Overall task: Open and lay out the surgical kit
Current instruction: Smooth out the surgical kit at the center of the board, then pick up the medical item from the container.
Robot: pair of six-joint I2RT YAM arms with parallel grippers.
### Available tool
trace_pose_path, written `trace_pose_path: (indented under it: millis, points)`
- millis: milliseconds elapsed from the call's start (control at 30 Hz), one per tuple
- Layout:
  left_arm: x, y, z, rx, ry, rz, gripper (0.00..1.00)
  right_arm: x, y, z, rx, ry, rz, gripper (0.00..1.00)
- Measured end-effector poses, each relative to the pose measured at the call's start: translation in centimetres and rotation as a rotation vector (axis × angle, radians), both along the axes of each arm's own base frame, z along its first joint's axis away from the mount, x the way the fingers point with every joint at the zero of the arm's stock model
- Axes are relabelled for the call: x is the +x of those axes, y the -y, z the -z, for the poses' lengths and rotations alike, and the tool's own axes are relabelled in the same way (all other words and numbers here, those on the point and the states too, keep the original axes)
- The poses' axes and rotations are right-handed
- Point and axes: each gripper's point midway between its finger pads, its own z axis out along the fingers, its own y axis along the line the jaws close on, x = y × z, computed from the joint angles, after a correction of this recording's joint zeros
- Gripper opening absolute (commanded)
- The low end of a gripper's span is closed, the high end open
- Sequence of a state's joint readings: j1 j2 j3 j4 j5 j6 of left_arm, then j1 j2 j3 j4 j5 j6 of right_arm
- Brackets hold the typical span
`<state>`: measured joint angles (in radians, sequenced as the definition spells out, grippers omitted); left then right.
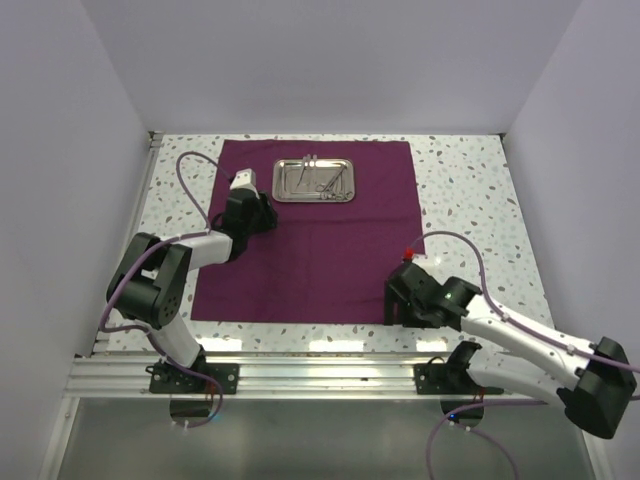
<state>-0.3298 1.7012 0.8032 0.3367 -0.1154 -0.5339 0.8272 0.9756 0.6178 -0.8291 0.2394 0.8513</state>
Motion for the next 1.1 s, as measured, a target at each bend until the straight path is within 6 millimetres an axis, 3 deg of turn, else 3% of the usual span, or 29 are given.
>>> trace_pose_path:
  millis: [133,267,367,500,700,800,900,1000,1100]
  points:
    - [0.0,0.0,0.0,0.0,0.0,-0.001,0.54,-1.4,-0.4,-2.2,0.07,0.044,-0.003,0.78]
    - [0.0,0.0,-0.1,-0.001,0.001,0.0,0.56,0.2,-1.2,-6.4,0.146,0.171,0.014,0.82]
    - [0.1,0.1,-0.5,-0.002,0.002,0.003,0.59,2.9,-2.5,-9.3,0.171,0.292,0.013,0.84]
    - [1.0,0.3,-2.4,-0.005,0.025,0.0,0.64,7.6,-6.2,-10.9,0.097,0.382,-0.043,0.84]
    - [4.9,1.6,-9.0,-0.016,0.137,0.016,0.67,14.8,-14.0,-12.9,0.038,0.472,-0.132,0.84]
    - [8.4,2.8,-12.8,-0.011,0.224,0.042,0.67,15.5,-14.7,-12.9,0.035,0.501,-0.163,0.84]
    - [11.6,4.0,-13.9,0.005,0.263,0.071,0.67,15.5,-14.3,-11.8,0.026,0.507,-0.172,0.84]
    - [14.5,5.4,-12.2,0.028,0.244,0.106,0.66,14.7,-12.8,-9.6,-0.016,0.476,-0.177,0.84]
    - [17.1,6.6,-8.6,0.057,0.195,0.133,0.63,13.8,-11.2,-8.2,-0.049,0.455,-0.175,0.84]
